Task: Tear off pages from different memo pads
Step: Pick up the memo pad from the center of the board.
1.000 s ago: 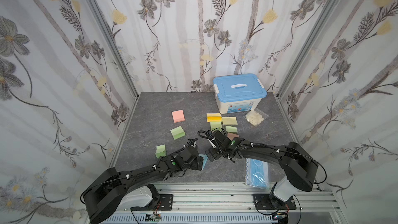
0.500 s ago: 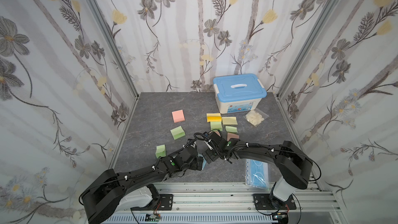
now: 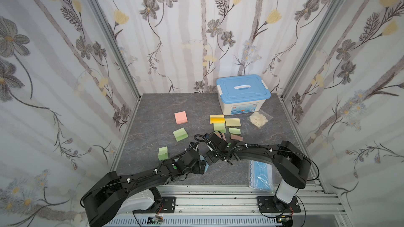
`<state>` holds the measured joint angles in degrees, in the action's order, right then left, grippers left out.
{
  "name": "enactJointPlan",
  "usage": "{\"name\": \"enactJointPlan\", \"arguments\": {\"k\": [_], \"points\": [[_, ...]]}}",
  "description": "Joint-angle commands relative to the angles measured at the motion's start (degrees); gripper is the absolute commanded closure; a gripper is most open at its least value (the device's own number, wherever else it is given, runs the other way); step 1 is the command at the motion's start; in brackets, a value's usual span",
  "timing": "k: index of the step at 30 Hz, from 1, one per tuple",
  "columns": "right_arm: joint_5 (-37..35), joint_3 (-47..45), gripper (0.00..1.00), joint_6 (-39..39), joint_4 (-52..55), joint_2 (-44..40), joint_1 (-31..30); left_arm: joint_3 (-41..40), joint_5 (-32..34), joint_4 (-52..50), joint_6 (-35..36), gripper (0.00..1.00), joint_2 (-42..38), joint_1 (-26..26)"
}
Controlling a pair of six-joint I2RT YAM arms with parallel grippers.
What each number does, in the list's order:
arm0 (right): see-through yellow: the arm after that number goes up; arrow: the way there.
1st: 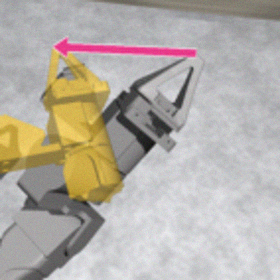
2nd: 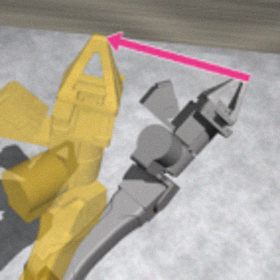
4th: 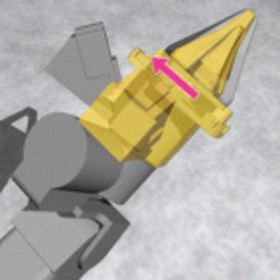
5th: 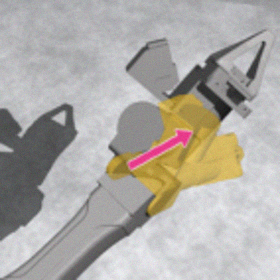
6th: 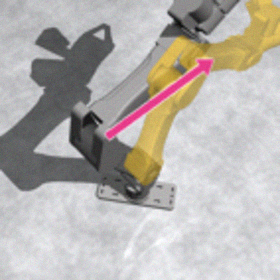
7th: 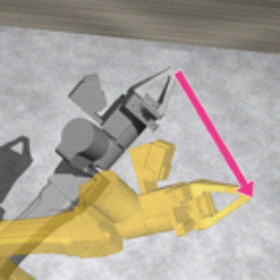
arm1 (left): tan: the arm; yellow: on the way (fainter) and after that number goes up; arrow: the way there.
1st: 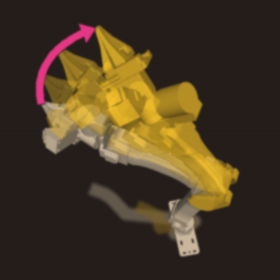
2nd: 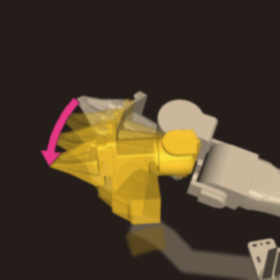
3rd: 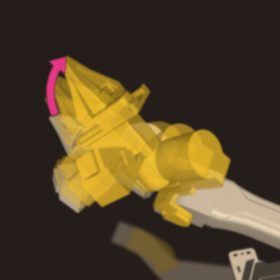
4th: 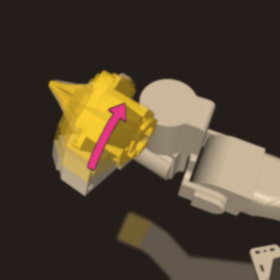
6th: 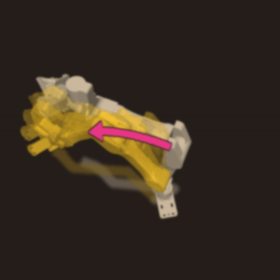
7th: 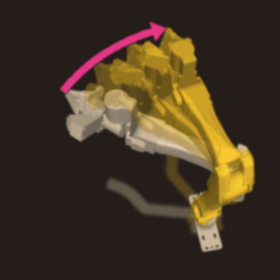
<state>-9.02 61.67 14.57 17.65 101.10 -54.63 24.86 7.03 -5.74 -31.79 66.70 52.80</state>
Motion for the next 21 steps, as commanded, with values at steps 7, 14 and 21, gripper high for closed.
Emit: {"name": "enactJointPlan", "arguments": {"k": [7, 14, 21], "points": [[-0.9, 0.5, 0.00, 1.2, 0.4, 0.2, -0.1, -0.3, 4.6, -1.7, -1.9, 0.00, 1.0, -0.5], [-1.5, 0.4, 0.00, -0.1, 1.5, -2.3, -0.1, -1.6, 7.5, -4.7, -4.5, 0.04, -1.7, -2.4], [1.1, 1.2, 0.02, -11.4, 1.4, -6.5, -0.1, -2.9, 7.0, -4.5, -5.7, 0.04, -3.2, -3.7]]}}
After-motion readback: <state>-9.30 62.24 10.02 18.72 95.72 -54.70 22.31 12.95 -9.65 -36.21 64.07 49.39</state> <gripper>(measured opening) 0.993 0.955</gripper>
